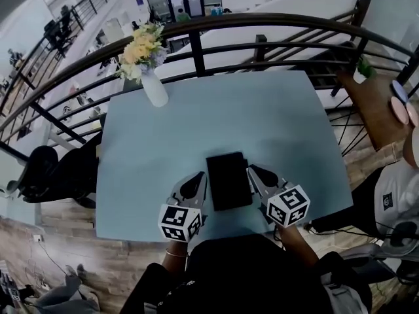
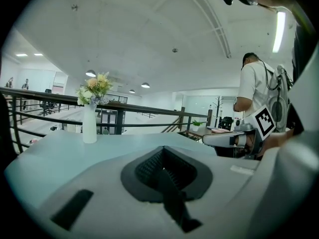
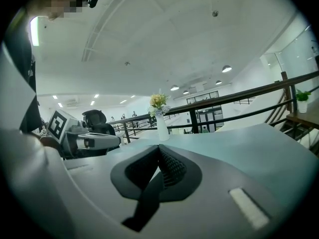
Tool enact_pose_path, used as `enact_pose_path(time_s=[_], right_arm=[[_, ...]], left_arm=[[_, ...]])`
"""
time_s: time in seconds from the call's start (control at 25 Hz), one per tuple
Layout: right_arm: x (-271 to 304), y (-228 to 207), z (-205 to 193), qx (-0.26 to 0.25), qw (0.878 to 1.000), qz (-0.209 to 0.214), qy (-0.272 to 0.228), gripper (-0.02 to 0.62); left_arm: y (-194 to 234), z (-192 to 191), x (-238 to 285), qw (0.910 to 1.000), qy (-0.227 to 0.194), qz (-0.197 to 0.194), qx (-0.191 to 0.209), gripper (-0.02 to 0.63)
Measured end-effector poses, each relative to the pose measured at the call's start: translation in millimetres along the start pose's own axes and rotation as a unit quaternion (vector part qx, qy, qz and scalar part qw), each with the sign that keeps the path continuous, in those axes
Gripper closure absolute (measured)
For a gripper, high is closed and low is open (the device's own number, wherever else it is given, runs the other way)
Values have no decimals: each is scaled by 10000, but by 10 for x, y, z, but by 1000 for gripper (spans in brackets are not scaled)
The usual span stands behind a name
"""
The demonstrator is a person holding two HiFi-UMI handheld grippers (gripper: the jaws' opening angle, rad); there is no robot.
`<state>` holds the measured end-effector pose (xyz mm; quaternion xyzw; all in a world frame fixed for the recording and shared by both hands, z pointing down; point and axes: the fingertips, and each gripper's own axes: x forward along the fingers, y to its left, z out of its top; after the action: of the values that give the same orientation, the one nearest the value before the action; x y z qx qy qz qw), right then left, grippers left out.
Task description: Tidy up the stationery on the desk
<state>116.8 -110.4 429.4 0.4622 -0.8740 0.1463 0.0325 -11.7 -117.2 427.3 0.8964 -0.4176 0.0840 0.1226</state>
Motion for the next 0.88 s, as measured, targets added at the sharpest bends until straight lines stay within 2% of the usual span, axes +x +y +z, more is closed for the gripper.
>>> enact_pose_path(time_s=[0.4,0.52,0.88], right_arm=[[-27,72,86,43,9998,110,-138,584],[-15,98,77,23,9998,139,-117,584],[-46,160,62,4,9998,199,-99,584]], left_arm=[[-29,26,-22,10000,-25,74,-6,614],[-22,-37,-53,9999,117,76,-24,614],[-34,-32,-104,9999,1,141,-34,614]])
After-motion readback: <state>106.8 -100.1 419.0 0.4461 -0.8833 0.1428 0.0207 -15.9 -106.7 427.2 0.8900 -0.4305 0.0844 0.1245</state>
